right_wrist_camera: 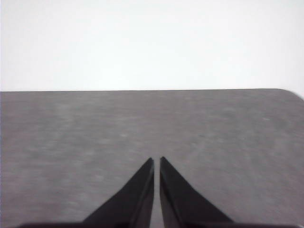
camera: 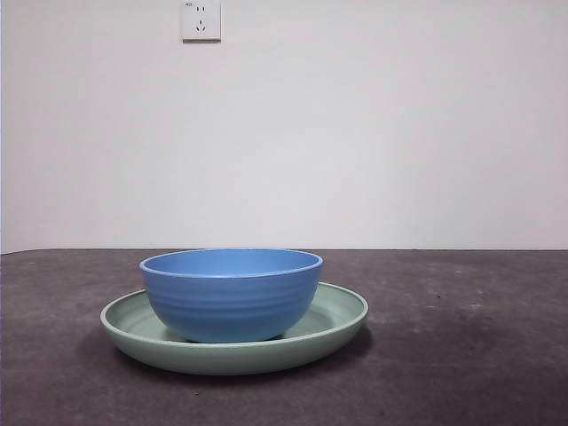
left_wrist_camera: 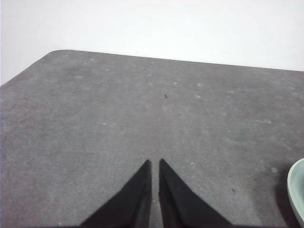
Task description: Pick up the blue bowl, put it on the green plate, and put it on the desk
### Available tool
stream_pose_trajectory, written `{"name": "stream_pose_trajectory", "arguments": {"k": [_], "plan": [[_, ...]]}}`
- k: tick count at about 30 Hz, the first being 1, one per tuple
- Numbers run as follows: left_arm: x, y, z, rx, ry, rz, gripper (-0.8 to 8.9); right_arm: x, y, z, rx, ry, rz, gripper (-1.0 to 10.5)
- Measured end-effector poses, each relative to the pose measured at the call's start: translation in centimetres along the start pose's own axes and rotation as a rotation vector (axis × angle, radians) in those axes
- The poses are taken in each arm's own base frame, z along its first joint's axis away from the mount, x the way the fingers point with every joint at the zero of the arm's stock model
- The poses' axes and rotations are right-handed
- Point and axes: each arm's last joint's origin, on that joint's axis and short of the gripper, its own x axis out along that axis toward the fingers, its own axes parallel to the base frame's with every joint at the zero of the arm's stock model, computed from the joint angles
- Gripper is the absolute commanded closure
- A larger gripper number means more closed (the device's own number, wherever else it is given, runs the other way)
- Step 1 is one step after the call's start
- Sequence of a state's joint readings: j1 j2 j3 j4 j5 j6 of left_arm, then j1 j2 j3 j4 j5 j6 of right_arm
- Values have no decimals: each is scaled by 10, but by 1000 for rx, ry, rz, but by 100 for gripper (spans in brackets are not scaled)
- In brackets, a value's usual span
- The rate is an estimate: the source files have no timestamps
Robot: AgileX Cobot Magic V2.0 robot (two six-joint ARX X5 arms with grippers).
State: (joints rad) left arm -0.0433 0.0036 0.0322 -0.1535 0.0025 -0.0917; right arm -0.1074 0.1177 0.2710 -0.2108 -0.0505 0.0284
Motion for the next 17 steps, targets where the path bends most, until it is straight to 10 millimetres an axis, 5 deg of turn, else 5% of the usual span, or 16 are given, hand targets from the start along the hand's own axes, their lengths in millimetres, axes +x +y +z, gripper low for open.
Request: {"name": "stream_pose_trajectory", "arguments": {"k": [7, 17], "plan": [[0, 0, 0, 0, 0, 0, 786, 9, -5, -48, -81, 60, -80, 930], [0, 0, 0, 0, 0, 0, 786, 14, -6, -74, -128, 125, -77, 930]]}}
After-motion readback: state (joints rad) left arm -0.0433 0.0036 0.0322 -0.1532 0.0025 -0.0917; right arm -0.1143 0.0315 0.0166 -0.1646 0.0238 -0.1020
